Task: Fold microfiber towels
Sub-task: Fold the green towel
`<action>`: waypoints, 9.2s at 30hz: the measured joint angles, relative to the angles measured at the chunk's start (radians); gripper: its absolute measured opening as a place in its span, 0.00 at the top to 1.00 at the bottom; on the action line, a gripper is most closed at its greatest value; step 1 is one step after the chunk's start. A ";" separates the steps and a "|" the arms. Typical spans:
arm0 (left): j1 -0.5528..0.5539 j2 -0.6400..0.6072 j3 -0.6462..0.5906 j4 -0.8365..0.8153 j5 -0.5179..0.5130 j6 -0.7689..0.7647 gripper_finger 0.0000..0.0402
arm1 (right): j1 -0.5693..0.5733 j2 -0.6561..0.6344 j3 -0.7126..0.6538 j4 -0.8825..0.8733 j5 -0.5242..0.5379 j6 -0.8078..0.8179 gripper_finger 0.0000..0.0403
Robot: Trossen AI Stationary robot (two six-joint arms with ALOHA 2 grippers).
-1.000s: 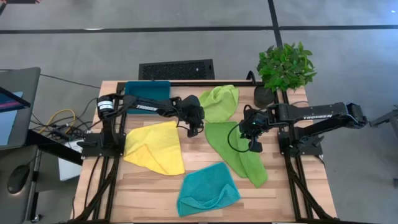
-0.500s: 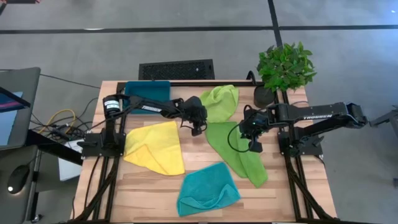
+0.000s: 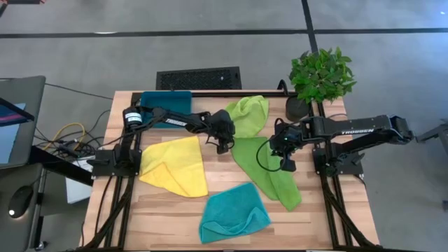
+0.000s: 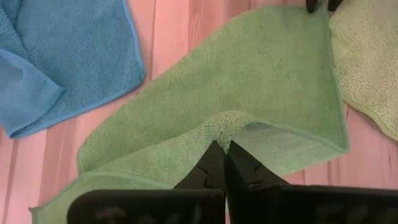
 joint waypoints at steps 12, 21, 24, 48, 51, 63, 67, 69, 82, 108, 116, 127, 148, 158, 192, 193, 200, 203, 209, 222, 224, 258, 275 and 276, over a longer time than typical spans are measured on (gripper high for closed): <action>-0.014 -0.020 0.034 -0.115 -0.006 -0.013 0.98 | 0.000 0.000 0.000 -0.009 0.000 0.000 0.98; -0.050 -0.096 0.034 -0.169 -0.016 -0.050 0.99 | 0.000 0.000 0.000 -0.044 0.080 0.001 0.97; -0.063 -0.148 0.034 -0.199 -0.086 -0.046 1.00 | 0.000 0.000 0.000 -0.053 0.085 0.002 0.97; -0.110 -0.542 0.034 -0.188 -0.683 0.150 1.00 | -0.004 0.000 0.215 -0.279 0.682 0.105 0.98; -0.109 -0.576 0.034 -0.128 -0.732 0.236 1.00 | -0.006 0.000 0.256 -0.280 0.784 0.096 0.98; -0.140 -0.705 0.034 -0.236 -0.767 0.303 1.00 | 0.053 0.000 0.349 -0.294 0.876 -0.007 0.98; -0.147 -0.715 0.036 -0.315 -0.758 0.262 1.00 | 0.080 0.000 0.361 -0.301 0.849 0.036 0.98; -0.151 -0.711 0.033 -0.409 -0.712 0.212 1.00 | 0.102 0.001 0.360 -0.326 0.802 0.060 0.98; -0.241 -0.712 0.030 -0.759 -0.504 -0.058 1.00 | 0.311 0.008 0.342 -0.354 0.596 0.235 0.98; -0.012 -0.712 0.031 -0.121 -0.818 0.375 1.00 | -0.028 0.007 0.453 -0.157 1.018 -0.194 0.98; 0.000 -0.711 0.031 -0.450 -0.602 0.251 1.00 | -0.011 0.006 0.435 -0.232 0.834 -0.101 0.98; -0.103 -0.711 0.031 -0.859 -0.452 -0.006 1.00 | 0.162 0.008 0.193 -0.243 0.626 0.197 0.98; -0.426 -0.710 -0.346 -0.632 -0.210 -0.449 1.00 | 0.557 0.008 -0.089 0.086 0.439 0.729 0.98; -0.476 -0.711 -0.429 -0.508 -0.245 -0.554 1.00 | 0.580 0.008 -0.185 0.194 0.476 0.864 0.98; -0.111 -0.492 -0.416 -0.221 -0.475 -0.279 1.00 | 0.139 0.008 -0.198 0.068 0.607 0.619 0.98; -0.104 -0.482 -0.412 -0.219 -0.475 -0.274 1.00 | 0.128 0.008 -0.198 0.067 0.609 0.618 0.98; -0.063 -0.453 -0.399 -0.190 -0.482 -0.278 1.00 | 0.069 0.031 -0.198 0.071 0.621 0.572 0.98; -0.049 -0.451 -0.399 -0.188 -0.482 -0.288 1.00 | 0.053 0.067 -0.198 0.075 0.628 0.541 0.98; -0.047 -0.449 -0.399 -0.179 -0.479 -0.273 1.00 | 0.051 0.137 -0.198 0.083 0.626 0.539 0.91; -0.047 -0.449 -0.400 -0.140 -0.479 -0.187 0.69 | 0.050 0.202 -0.198 0.125 0.630 0.540 0.72; -0.047 -0.449 -0.398 -0.145 -0.475 -0.161 0.64 | 0.050 0.192 -0.194 0.121 0.629 0.540 0.66; -0.268 -0.380 -0.331 -0.231 -0.314 0.034 0.58 | 0.145 0.163 0.035 0.009 0.469 0.496 0.55; -0.269 -0.317 -0.331 -0.256 -0.526 -0.047 0.83 | 0.144 0.163 0.035 0.005 0.469 0.497 0.57; -0.269 -0.317 -0.331 -0.255 -0.527 -0.046 0.88 | 0.144 0.163 0.035 0.005 0.469 0.497 0.57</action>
